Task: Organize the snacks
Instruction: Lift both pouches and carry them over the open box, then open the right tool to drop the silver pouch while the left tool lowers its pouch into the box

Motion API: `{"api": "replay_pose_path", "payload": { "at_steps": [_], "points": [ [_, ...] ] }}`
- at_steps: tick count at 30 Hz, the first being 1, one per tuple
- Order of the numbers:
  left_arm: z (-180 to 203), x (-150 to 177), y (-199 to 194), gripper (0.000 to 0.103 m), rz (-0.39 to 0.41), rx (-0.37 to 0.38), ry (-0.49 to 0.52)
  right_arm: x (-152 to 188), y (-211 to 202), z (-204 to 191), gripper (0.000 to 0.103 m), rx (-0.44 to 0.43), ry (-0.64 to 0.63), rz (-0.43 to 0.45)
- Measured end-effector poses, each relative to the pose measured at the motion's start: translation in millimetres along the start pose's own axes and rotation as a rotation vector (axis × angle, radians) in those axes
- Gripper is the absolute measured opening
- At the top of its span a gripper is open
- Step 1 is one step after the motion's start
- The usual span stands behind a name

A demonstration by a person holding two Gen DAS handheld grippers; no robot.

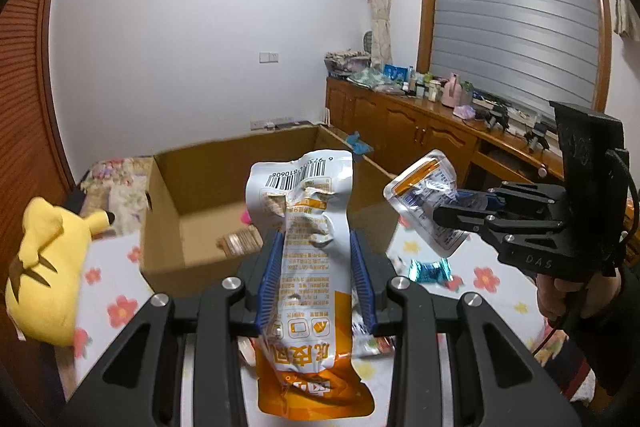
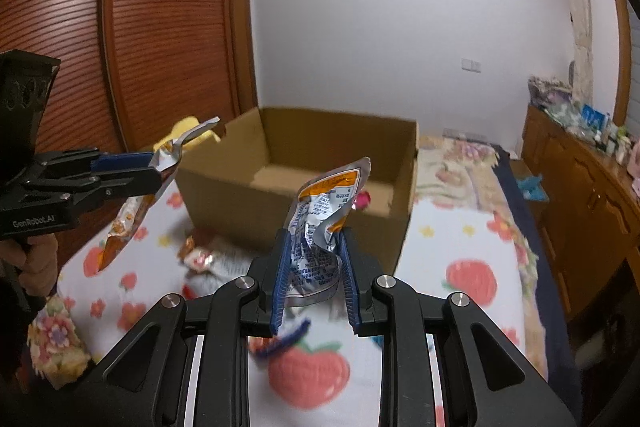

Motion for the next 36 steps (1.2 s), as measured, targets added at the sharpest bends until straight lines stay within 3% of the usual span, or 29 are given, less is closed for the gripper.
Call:
{"api": "replay_pose_path", "payload": {
  "at_steps": [12,29,31,32,36],
  "points": [
    [-27,-41,39,0.032,0.007,-0.041,-0.003,-43,48,24,0.022,-0.027,-0.017,-0.002],
    [-39,-62,85,0.032,-0.027,-0.083,-0.009,-42,90,48,0.024,-0.029,-0.002,-0.07],
    [-40,-61,87,0.032,-0.028,-0.087,-0.016,-40,91,49,0.03,-0.033,0.007,-0.073],
    [-40,-61,89,0.032,-0.03,-0.086,-0.022,-39,91,50,0.04,-0.024,0.014,-0.074],
    [-41,-63,97,0.032,-0.034,-0.095,-0.027,-33,90,50,0.04,-0.032,0.019,-0.078]
  ]
}}
Point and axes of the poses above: each gripper's, at about its wrist camera, not at the fingertips, and y roughly the way its jaws point, z to its right, x to its underside, the point moved 4 cm from there along y, roughly the way its jaws point, and after that the axes turned 10 degrees about -x, right-handed, at the moved point
